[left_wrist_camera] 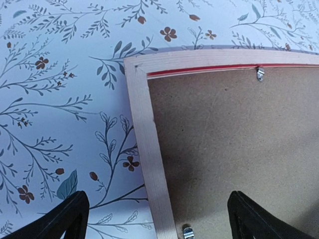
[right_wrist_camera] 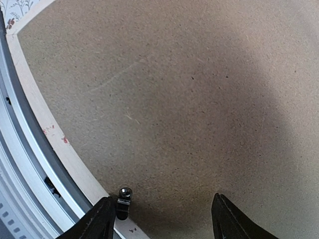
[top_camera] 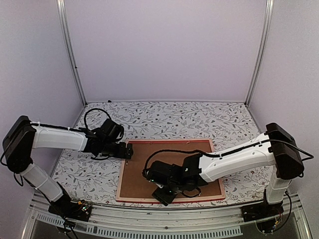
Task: Put the photo into the frame
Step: Press the fastener onto the backboard.
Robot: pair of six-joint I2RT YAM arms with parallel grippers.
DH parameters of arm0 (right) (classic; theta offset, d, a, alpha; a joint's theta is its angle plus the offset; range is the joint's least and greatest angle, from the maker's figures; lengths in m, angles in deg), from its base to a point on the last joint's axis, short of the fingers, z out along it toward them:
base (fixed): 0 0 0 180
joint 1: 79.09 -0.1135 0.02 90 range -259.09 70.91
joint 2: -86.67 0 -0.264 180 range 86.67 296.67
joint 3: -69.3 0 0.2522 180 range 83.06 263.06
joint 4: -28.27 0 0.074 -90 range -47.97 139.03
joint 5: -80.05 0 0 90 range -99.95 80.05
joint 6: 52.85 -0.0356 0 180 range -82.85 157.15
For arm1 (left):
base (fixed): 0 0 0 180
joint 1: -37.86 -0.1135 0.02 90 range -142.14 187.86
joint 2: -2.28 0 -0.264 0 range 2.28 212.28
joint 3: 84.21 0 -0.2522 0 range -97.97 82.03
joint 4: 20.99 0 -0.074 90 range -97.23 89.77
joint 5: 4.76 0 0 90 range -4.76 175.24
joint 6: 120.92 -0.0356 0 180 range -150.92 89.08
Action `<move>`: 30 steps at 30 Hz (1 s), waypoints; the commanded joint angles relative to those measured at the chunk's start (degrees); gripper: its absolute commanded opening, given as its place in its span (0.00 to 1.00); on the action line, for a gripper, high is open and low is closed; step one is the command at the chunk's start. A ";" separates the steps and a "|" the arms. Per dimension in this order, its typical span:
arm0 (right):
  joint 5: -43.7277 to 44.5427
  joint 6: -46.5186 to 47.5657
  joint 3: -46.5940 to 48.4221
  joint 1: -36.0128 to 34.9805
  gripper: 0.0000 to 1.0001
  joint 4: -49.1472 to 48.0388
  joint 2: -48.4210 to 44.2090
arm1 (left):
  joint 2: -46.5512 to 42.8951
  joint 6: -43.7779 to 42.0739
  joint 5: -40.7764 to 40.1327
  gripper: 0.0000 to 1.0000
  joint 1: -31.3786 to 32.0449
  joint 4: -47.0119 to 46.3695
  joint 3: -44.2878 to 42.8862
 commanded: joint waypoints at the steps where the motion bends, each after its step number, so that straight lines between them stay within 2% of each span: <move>1: 3.86 0.10 1.34 -0.72 0.68 3.35 1.13 | -0.34 -0.47 1.61 1.00 -0.55 -1.84 1.01; 11: 5.44 -0.12 1.30 -0.76 0.55 3.80 0.91 | -0.12 0.01 2.86 0.99 -0.55 -2.33 1.47; 16: 4.55 -0.61 0.68 -0.76 0.64 3.12 -0.47 | -2.36 0.96 3.68 0.99 -0.41 -2.50 3.82; 21: 4.44 -1.87 -1.69 -0.69 0.74 2.66 -4.34 | -9.87 2.48 5.84 1.00 1.26 -0.68 7.62; 30: 3.14 -5.45 -9.42 3.20 0.77 2.34 -13.56 | -25.46 13.53 6.41 0.99 10.23 8.87 16.05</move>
